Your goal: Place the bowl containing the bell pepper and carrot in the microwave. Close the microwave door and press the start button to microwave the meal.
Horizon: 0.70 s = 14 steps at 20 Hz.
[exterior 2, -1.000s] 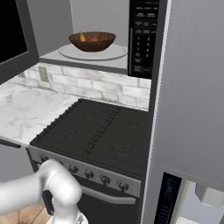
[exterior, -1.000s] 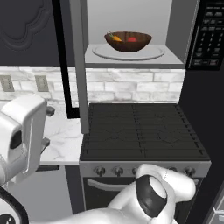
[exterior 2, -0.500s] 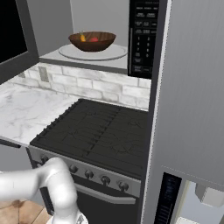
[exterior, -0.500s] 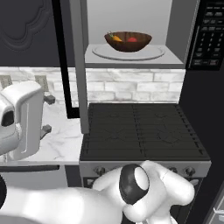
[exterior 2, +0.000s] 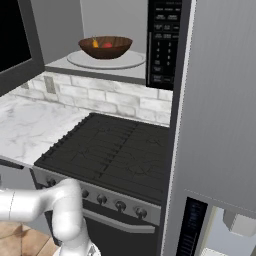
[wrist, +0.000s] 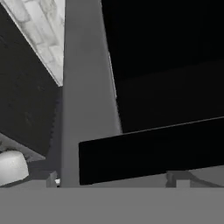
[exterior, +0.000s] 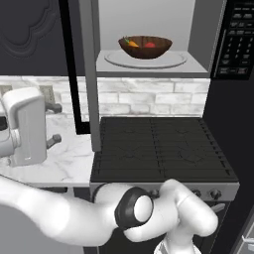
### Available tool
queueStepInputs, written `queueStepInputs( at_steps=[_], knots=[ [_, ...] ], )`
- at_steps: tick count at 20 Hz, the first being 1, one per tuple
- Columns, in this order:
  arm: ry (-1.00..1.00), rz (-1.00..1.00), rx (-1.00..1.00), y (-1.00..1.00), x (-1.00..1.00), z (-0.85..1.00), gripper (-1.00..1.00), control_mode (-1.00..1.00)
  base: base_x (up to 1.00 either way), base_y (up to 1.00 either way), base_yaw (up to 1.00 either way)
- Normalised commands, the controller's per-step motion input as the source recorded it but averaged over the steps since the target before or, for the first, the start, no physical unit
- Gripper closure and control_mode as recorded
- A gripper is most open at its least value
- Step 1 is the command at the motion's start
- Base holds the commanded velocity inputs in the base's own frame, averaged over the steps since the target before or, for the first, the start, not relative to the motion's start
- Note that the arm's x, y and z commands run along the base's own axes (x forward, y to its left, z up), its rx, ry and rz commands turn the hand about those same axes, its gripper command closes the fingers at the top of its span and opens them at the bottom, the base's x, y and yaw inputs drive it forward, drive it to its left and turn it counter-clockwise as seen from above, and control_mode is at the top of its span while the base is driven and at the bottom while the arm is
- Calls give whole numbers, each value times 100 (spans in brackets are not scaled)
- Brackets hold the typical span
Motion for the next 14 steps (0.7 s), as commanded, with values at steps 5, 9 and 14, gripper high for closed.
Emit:
queueStepInputs(
  at_steps=[5, 9, 14],
  knots=[
    [-3, -29, -6, -3, 17, -3, -100, -100, 0, 0, 0],
    [-1, -31, -1, -28, 9, 0, -100, -100, 0, 0, 0],
    [-6, -33, 0, -57, -1, 0, -100, -100, 0, 0, 0]
  ],
)
